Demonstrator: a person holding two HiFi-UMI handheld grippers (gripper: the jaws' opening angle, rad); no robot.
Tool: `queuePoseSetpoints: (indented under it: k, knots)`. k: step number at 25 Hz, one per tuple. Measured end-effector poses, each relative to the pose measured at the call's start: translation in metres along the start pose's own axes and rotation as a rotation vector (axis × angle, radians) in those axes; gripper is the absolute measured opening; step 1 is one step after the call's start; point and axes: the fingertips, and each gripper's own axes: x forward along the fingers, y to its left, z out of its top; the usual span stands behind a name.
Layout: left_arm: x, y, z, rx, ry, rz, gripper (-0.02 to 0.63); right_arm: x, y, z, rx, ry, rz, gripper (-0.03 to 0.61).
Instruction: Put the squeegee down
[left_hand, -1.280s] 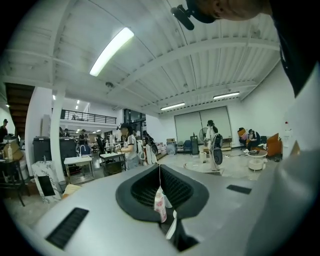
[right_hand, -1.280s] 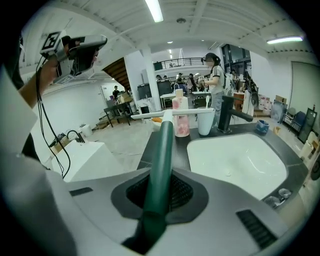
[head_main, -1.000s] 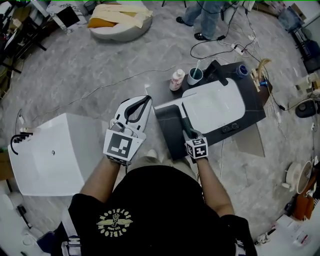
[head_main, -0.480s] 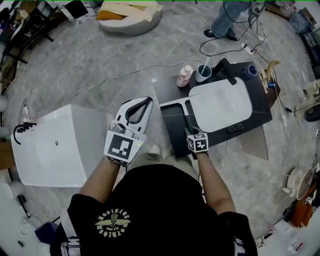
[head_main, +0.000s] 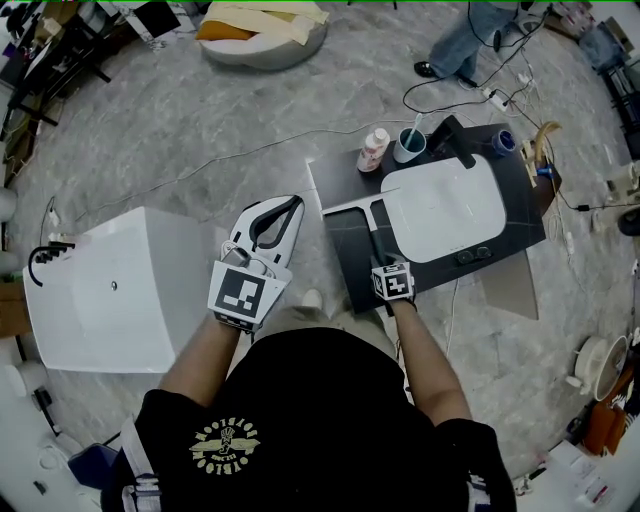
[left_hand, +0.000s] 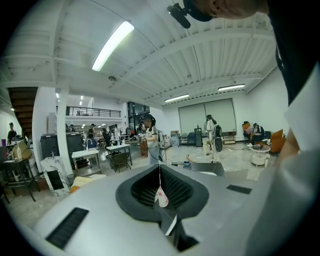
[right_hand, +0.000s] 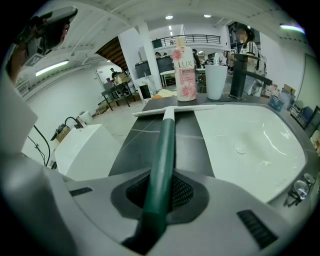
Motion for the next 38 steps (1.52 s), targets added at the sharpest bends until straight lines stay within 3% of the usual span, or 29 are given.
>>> queuePoseSetpoints:
  k: [2,4,5,12,21,30,38]
  knots:
    - [-0.002,-0.001,0.003,0.001,-0.012,-0.004,0.025,-0.001,0.005,-0.001,-0.018,0.009,0.016,0.074]
    - [-0.004,-0.003,0.006,0.001,-0.025,-0.009,0.025,-0.003,0.008,-0.004,-0.025,0.017,0.029,0.189]
    - [-0.004,-0.004,0.006,0.001,-0.026,-0.013,0.025,-0.005,0.008,-0.007,-0.024,0.017,0.028,0.204]
    - [-0.006,-0.015,0.013,-0.004,-0.062,-0.046,0.025,-0.048,-0.004,-0.002,0.017,-0.054,-0.024,0.206]
    - [-0.015,-0.026,0.02,0.004,-0.073,-0.08,0.025,-0.137,-0.007,0.046,0.058,-0.318,-0.126,0.153]
    - [-0.024,-0.035,0.024,0.015,-0.092,-0.103,0.025,-0.217,0.014,0.099,-0.054,-0.505,-0.194,0.058]
    - [-0.035,-0.041,0.024,0.017,-0.098,-0.112,0.025,-0.29,0.041,0.154,-0.135,-0.655,-0.233,0.034]
